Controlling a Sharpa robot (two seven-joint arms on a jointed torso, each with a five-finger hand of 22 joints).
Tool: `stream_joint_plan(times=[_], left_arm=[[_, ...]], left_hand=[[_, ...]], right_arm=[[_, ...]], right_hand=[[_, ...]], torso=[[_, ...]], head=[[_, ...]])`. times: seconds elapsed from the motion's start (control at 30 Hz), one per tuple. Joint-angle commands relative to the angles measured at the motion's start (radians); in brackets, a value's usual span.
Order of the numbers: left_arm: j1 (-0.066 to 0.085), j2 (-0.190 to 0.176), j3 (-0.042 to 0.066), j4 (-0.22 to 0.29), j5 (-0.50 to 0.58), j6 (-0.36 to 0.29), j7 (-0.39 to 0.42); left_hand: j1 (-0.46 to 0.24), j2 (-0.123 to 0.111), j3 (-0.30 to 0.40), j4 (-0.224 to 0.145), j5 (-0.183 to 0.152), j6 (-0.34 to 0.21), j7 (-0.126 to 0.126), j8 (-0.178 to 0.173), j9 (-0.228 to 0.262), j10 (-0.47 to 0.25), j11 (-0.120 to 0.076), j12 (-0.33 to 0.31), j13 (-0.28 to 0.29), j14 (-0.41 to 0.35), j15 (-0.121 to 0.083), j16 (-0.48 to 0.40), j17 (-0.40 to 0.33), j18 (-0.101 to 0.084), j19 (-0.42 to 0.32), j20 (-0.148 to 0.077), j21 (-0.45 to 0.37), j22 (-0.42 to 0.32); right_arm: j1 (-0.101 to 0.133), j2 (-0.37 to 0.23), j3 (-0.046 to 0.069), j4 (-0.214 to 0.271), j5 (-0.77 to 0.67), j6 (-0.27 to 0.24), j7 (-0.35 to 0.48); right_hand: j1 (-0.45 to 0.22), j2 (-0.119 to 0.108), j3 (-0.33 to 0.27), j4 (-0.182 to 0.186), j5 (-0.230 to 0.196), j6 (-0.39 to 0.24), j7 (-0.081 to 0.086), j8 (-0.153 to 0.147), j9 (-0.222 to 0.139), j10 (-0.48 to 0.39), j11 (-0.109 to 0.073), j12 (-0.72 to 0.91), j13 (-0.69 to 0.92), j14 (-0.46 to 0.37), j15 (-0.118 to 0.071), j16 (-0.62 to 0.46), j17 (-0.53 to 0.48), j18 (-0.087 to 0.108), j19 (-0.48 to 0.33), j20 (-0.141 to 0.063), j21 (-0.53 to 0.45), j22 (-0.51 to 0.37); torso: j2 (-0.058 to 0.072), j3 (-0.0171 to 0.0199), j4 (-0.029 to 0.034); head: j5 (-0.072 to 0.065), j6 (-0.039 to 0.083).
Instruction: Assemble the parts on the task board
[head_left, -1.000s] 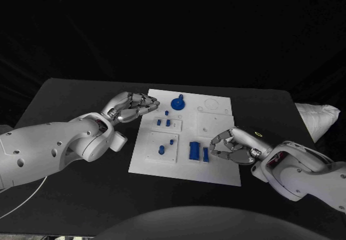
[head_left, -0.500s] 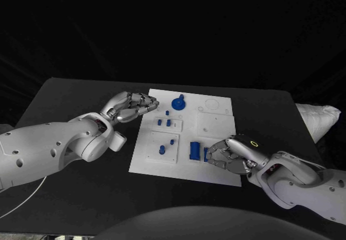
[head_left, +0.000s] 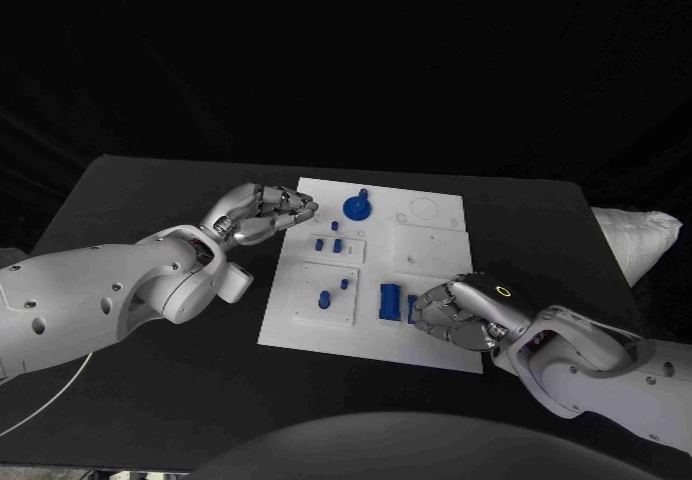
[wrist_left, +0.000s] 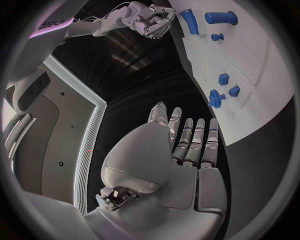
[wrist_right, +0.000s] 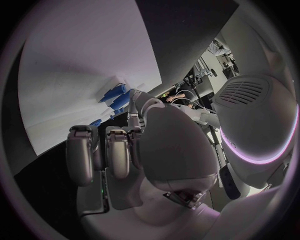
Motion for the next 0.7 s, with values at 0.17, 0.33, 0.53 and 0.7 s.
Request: stream_joint_plan(times=[0.17, 0.33, 0.53, 0.7], left_arm=[[0.000, 0.004, 0.001, 0.001, -0.006, 0.014, 0.004], [-0.001, 0.004, 0.001, 0.001, -0.007, 0.014, 0.003], [-0.001, 0.002, 0.001, 0.003, -0.007, 0.014, 0.001], [-0.001, 0.002, 0.001, 0.003, -0.007, 0.015, -0.002]], left_hand=[[0.011, 0.000, -0.002, 0.000, 0.007, 0.007, -0.001, 0.004, 0.001, 0.008, -0.001, 0.005, 0.001, 0.009, 0.000, 0.007, 0.001, 0.013, 0.006, 0.000, 0.007, 0.001], [0.011, 0.000, -0.002, 0.000, 0.007, 0.007, -0.001, 0.004, 0.001, 0.008, -0.001, 0.005, 0.001, 0.009, 0.000, 0.007, 0.001, 0.013, 0.006, 0.000, 0.007, 0.001], [0.011, 0.000, -0.002, 0.000, 0.007, 0.007, -0.001, 0.004, 0.001, 0.008, -0.001, 0.005, 0.001, 0.009, 0.000, 0.007, 0.001, 0.013, 0.006, 0.000, 0.007, 0.001], [0.011, 0.000, -0.002, 0.000, 0.007, 0.007, -0.001, 0.004, 0.001, 0.008, -0.001, 0.005, 0.001, 0.009, 0.000, 0.007, 0.001, 0.013, 0.006, 0.000, 0.007, 0.001]], right_arm=[[-0.002, 0.015, 0.000, -0.012, -0.020, -0.001, -0.027], [-0.002, 0.024, 0.000, -0.021, -0.014, -0.008, -0.033], [-0.002, 0.032, 0.000, -0.032, -0.004, -0.009, -0.041], [-0.002, 0.035, 0.000, -0.037, 0.002, -0.004, -0.052]], right_hand=[[0.009, 0.000, 0.005, 0.003, 0.010, -0.009, 0.002, 0.010, 0.001, 0.104, 0.003, 0.004, 0.263, 0.102, -0.001, 0.003, 0.263, -0.001, 0.060, -0.004, -0.006, 0.236], [0.007, 0.004, 0.013, 0.008, 0.032, -0.019, 0.003, 0.020, 0.008, 0.104, 0.004, 0.004, 0.263, 0.102, 0.001, 0.003, 0.263, 0.000, 0.059, -0.002, -0.007, 0.235], [0.007, 0.007, 0.018, 0.008, 0.041, -0.026, 0.005, 0.025, 0.012, 0.104, 0.005, 0.004, 0.263, 0.102, 0.002, 0.003, 0.263, 0.000, 0.057, -0.001, -0.010, 0.234], [0.008, 0.012, 0.023, 0.008, 0.026, -0.034, 0.007, 0.029, 0.015, 0.104, 0.007, 0.004, 0.263, 0.102, 0.004, 0.003, 0.263, 0.001, 0.056, 0.000, -0.013, 0.233]], torso=[[0.000, -0.0002, 0.0001], [0.000, -0.0001, 0.0009], [0.000, -0.0001, -0.0001], [0.000, 0.0000, 0.0005]], head=[[0.000, 0.000], [0.001, 0.000], [0.004, 0.000], [0.002, 0.000]])
